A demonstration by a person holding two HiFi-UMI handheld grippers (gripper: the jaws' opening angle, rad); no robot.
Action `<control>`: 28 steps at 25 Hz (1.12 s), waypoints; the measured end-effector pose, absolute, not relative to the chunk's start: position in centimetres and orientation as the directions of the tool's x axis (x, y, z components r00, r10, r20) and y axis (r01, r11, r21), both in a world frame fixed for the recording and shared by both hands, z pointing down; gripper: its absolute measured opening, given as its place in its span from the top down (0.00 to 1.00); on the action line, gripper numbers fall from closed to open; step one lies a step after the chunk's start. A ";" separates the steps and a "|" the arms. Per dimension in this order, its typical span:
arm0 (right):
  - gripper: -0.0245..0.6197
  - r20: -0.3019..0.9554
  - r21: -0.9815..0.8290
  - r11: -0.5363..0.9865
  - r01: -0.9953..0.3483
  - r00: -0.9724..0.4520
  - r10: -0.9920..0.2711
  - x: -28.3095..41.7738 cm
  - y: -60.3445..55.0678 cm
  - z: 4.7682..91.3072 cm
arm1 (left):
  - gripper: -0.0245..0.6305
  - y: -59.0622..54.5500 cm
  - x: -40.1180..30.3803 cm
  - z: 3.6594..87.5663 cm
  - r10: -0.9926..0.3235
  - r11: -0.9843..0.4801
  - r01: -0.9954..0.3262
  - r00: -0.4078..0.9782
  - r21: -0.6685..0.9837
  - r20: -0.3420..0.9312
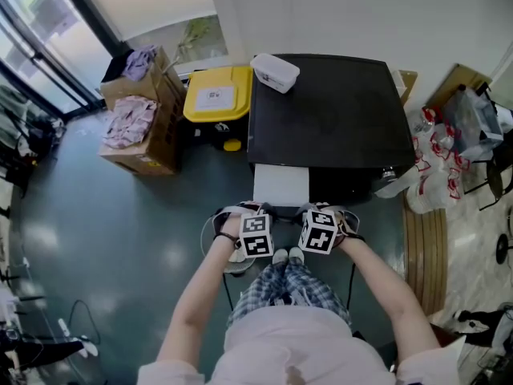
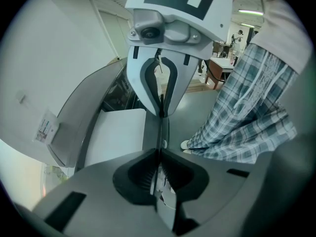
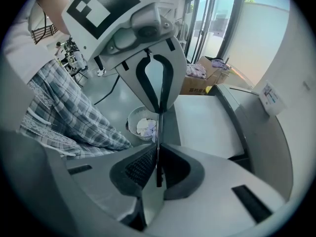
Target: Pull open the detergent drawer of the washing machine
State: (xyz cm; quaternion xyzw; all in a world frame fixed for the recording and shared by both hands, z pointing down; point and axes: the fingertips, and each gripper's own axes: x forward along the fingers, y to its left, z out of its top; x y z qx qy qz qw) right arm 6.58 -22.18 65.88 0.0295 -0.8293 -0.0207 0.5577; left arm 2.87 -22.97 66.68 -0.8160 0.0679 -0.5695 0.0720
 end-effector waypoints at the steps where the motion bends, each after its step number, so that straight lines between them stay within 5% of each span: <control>1: 0.89 0.923 0.069 0.997 -0.029 -0.378 -0.075 6.5 -22.2 65.9 | 0.88 -22.9 2.8 66.7 -0.194 -0.980 -0.027 0.345 -0.197 0.918; 28: 0.89 0.913 0.027 0.999 0.017 -0.408 -0.017 6.5 -13.5 66.5 | 0.88 -14.6 2.7 67.4 -0.206 -0.978 -0.105 0.324 -0.181 0.924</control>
